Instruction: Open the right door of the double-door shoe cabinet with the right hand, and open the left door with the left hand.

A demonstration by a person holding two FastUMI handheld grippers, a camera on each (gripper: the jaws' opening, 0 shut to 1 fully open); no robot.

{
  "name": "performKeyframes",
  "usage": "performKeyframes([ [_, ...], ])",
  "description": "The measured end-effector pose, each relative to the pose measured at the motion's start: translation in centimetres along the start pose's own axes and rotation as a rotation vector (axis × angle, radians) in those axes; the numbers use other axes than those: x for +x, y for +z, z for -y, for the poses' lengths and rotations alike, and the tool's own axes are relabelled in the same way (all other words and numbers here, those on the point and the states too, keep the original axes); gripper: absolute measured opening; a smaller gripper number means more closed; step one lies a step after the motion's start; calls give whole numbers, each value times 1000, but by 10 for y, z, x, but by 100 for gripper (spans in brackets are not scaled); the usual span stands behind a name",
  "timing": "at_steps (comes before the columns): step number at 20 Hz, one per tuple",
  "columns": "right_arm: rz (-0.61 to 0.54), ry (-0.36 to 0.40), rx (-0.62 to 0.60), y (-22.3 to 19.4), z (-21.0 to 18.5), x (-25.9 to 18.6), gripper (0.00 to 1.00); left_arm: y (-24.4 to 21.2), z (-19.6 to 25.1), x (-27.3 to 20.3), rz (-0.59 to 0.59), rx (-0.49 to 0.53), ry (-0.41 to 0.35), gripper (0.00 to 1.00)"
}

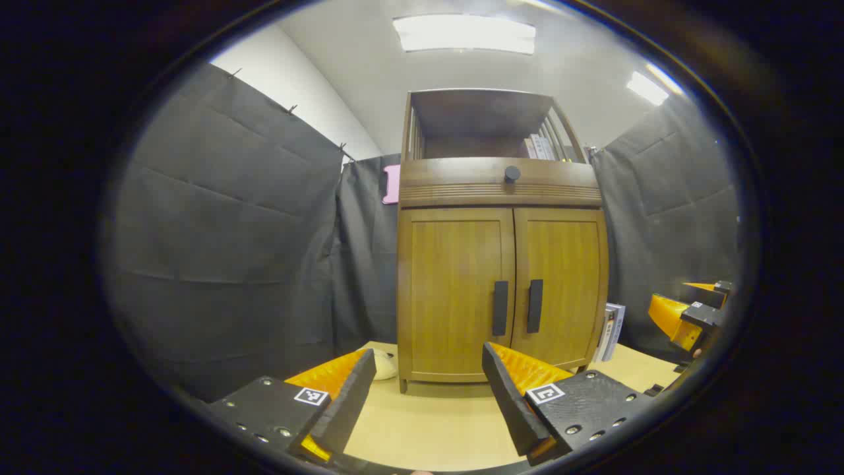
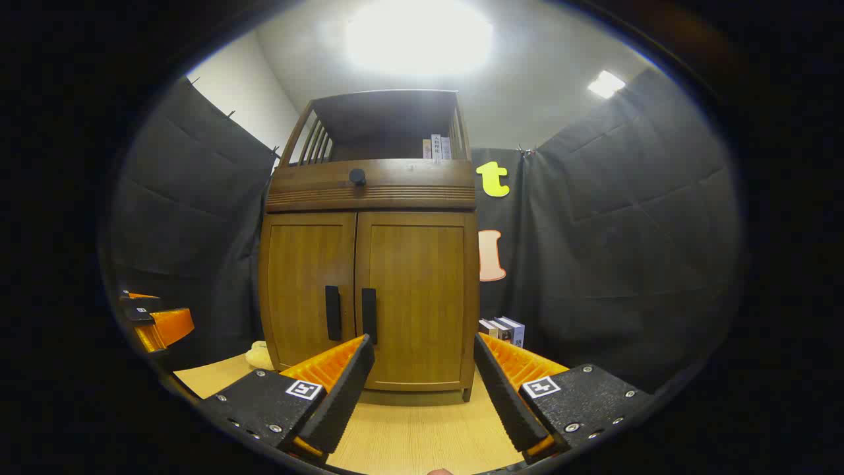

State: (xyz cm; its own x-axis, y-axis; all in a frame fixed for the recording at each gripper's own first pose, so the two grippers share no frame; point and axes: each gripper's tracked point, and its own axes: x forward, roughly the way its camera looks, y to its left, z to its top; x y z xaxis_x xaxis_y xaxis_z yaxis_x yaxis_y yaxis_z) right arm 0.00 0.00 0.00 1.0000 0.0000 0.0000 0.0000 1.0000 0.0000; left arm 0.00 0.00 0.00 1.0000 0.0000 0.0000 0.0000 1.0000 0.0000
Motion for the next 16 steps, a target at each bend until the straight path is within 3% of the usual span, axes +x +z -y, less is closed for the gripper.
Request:
performKeyframes([
  [4,-28,-4,14,-10,-1,5,94,-3,-1,8,-6,8,-10,99],
  [5,-32,-4,16,-11,-2,6,94,-3,0,10,-7,6,-11,93],
  [16,-51,5,45,-16,-5,18,94,1,14,31,0,39,-37,93],
])
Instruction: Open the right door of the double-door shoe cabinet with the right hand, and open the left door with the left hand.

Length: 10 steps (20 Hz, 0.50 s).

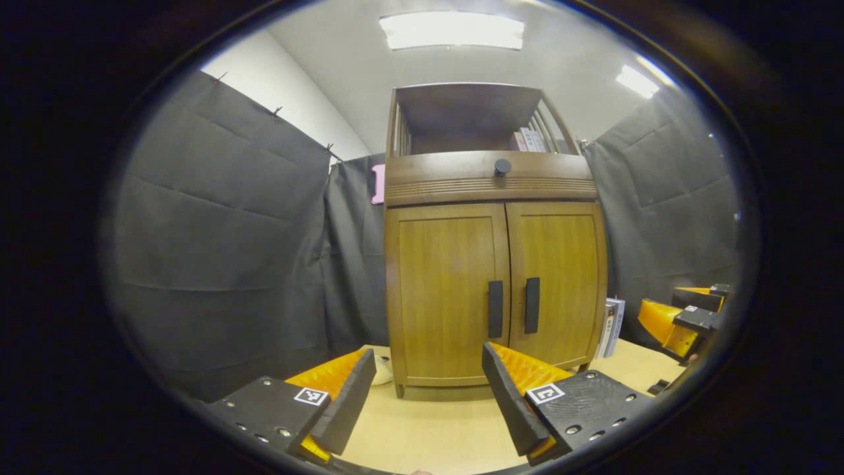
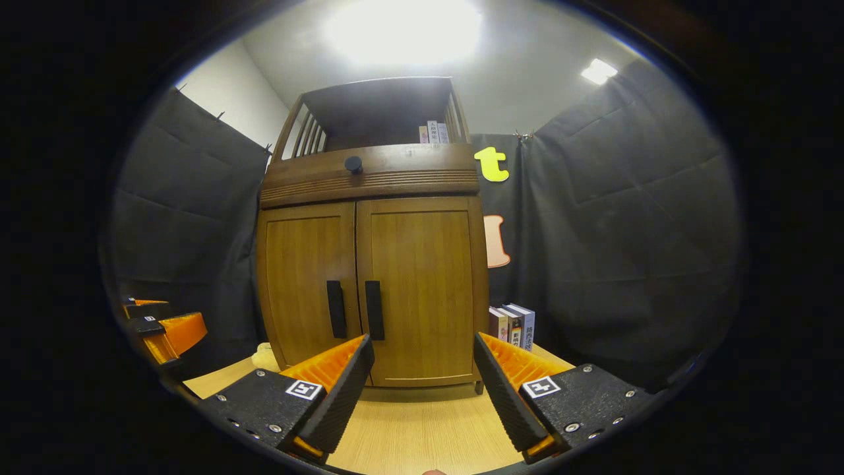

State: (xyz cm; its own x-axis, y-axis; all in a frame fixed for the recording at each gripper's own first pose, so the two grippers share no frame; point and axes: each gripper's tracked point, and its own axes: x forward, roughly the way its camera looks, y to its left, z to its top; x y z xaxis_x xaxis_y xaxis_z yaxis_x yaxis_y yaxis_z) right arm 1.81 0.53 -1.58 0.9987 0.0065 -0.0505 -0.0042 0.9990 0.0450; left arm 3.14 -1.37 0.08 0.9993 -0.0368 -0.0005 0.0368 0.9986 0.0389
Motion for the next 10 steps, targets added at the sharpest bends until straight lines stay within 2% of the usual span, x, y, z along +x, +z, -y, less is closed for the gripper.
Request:
performKeyframes([
  [6,15,35,16,18,-16,39,94,7,-2,3,15,-15,12,93],
  [10,28,63,35,27,-29,74,94,12,-14,1,20,-11,49,93],
])
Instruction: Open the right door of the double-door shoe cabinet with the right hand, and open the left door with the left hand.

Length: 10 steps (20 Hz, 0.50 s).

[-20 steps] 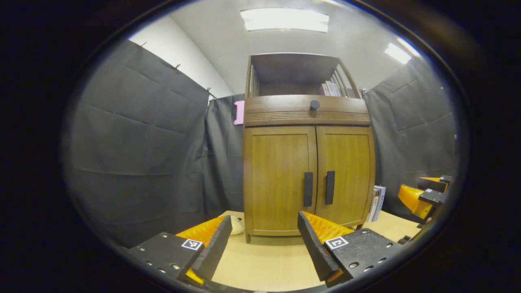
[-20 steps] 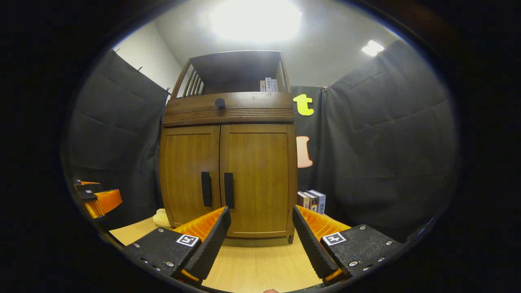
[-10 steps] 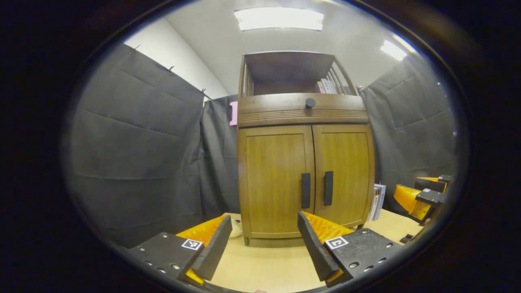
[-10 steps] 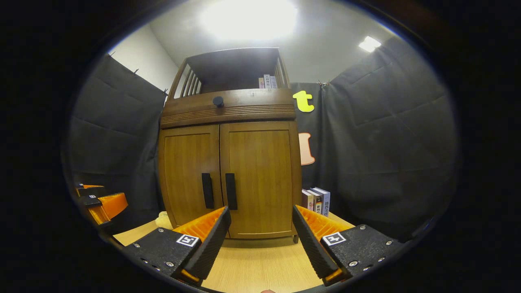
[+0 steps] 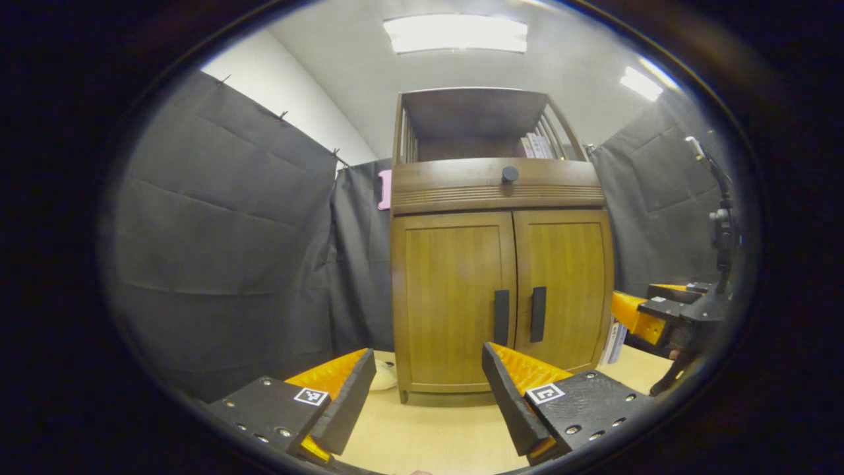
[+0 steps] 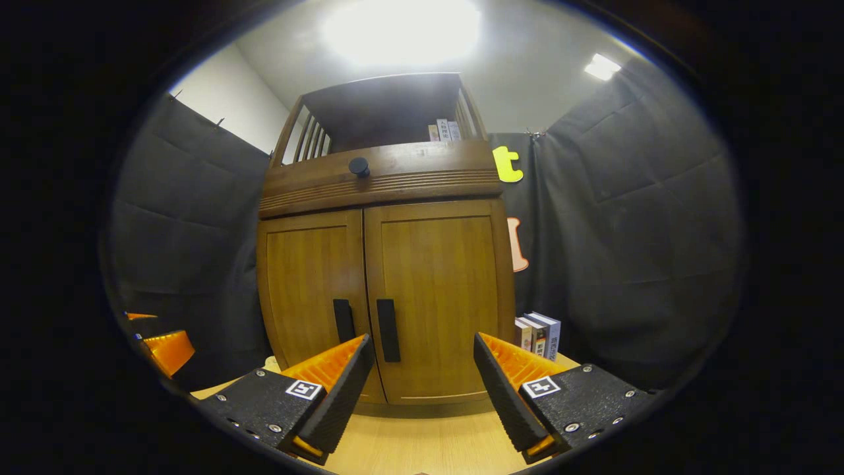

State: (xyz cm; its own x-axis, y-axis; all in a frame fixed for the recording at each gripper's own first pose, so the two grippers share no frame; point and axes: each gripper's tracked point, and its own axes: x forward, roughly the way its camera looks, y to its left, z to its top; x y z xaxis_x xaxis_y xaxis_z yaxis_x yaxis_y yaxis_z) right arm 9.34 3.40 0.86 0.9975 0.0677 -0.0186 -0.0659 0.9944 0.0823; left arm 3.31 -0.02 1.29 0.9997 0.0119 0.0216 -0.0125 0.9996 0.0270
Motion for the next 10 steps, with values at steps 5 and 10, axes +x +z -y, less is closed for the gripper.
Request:
performKeyframes([
  [5,-12,23,24,-3,-12,50,94,-1,-14,-8,-8,-3,50,93],
  [10,-27,39,26,-13,-24,96,94,-4,-31,-13,-17,4,93,93],
])
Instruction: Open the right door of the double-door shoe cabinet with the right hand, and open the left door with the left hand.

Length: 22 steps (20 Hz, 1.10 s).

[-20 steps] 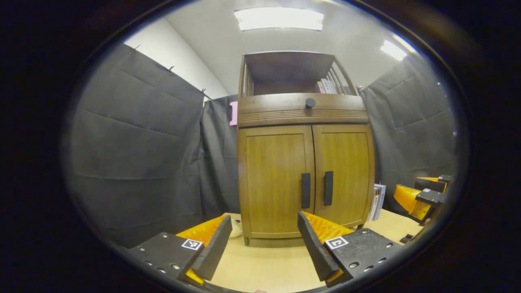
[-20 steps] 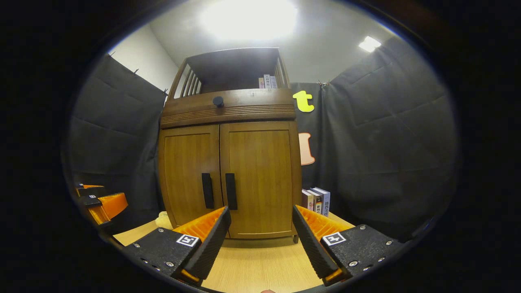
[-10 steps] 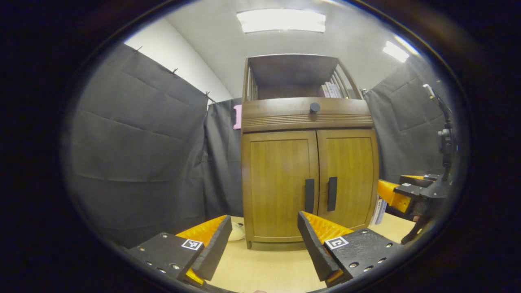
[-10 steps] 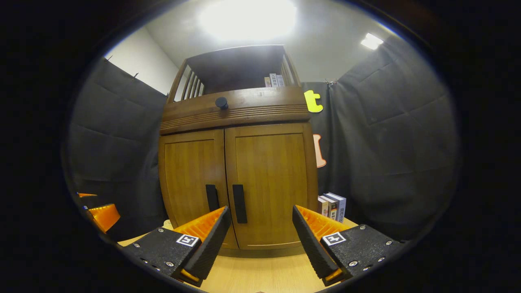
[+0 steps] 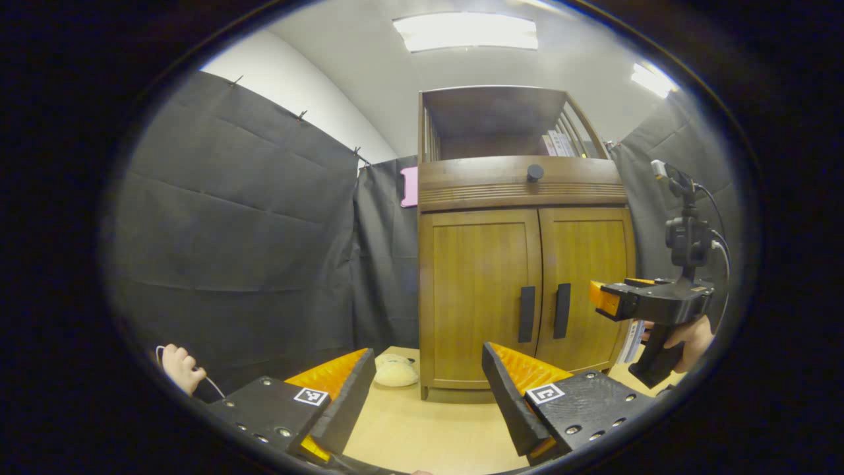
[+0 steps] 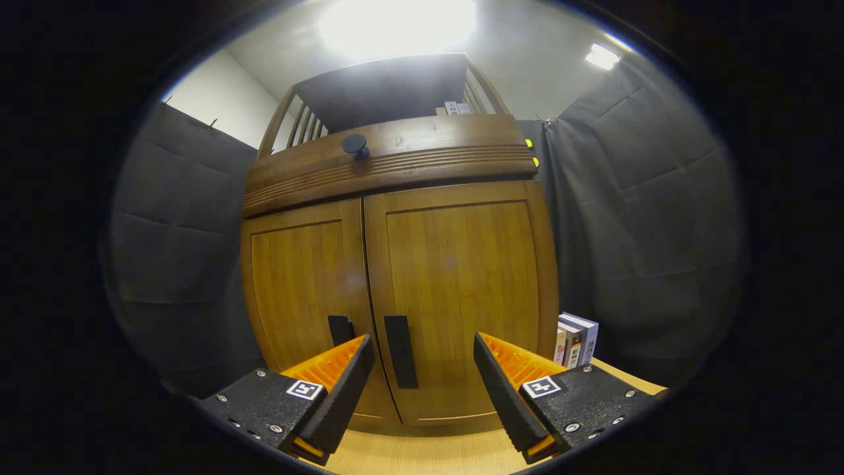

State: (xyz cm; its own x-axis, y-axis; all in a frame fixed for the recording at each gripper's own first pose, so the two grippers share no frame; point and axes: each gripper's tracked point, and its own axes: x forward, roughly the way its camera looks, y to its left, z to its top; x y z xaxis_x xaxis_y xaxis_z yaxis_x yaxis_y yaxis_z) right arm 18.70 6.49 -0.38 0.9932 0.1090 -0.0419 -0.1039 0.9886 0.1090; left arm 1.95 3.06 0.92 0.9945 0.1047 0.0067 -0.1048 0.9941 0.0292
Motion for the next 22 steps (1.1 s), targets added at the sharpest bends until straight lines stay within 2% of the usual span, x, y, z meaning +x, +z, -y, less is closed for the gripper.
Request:
performKeyframes([
  [10,-83,43,-16,-43,-22,73,91,7,-18,-6,2,21,54,93],
  [11,-95,43,-20,-49,-24,79,90,7,-20,-7,3,22,59,99],
  [12,-107,45,-23,-53,-26,84,89,7,-21,-9,3,23,64,99],
  [13,-116,44,-27,-58,-25,91,87,7,-22,-10,3,24,68,93],
  [15,-136,45,-27,-67,-18,102,77,8,-24,-12,3,27,77,93],
  [16,-146,44,-25,-72,-15,107,77,8,-26,-13,3,27,82,99],
  [17,-154,42,-24,-76,-13,112,70,8,-27,-14,3,27,87,99],
  [18,-161,41,-22,-79,-10,115,65,8,-28,-16,3,28,93,93],
  [22,-185,47,6,-86,-10,119,51,10,-33,-21,3,31,110,93],
])
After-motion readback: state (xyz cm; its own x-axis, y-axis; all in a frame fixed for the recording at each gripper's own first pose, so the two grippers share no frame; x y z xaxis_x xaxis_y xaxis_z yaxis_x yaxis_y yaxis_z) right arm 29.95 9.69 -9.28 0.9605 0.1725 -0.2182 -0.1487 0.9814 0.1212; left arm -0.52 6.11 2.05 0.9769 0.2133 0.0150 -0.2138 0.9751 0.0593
